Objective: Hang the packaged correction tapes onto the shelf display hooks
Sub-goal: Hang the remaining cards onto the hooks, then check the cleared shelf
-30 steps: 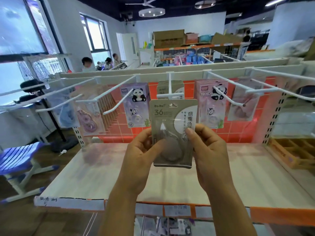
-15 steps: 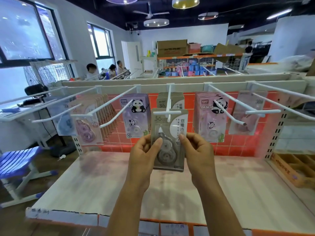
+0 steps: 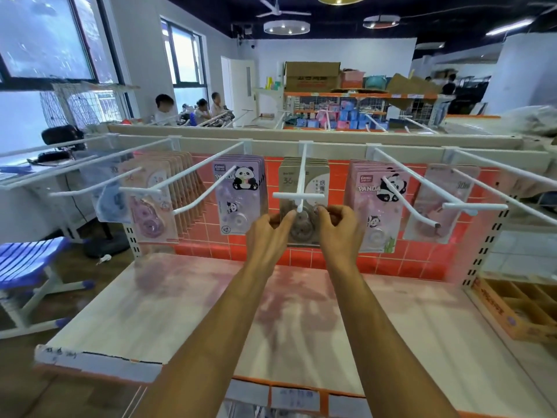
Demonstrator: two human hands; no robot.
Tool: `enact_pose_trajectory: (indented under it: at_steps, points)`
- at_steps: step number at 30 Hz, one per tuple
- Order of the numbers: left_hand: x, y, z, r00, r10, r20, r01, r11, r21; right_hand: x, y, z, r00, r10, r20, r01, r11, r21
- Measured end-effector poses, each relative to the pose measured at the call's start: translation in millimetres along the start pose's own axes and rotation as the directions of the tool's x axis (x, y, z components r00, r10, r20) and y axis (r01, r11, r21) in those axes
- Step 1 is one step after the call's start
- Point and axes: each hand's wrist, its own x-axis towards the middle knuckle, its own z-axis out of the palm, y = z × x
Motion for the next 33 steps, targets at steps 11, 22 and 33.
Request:
enact_pose_trajectory:
  at_steps: [11,22,33]
  points:
    - [-71.8,-76.4,-37.0,0.981,0.022,0.192,-0.088,0.937,0.339,-135.5,54.5,2.9,0.989,0.108,0.105,-0.080,0.967,-0.240]
    - [-166.3,-176.8,-120.9,0.903,0.264,0.339,-0.372,0.875,0.309,-291.4,70.3,18.1,0.972,-0.013,0.235,0.119,0.889,-0.441]
    - [-247.5,-344.1,-127.7,0.725,0.221,0.652,-0.533,0.780,0.328,-416.6,204.0,5.2,0.853,0.401,0.333,-0.111,0.765,-0.634]
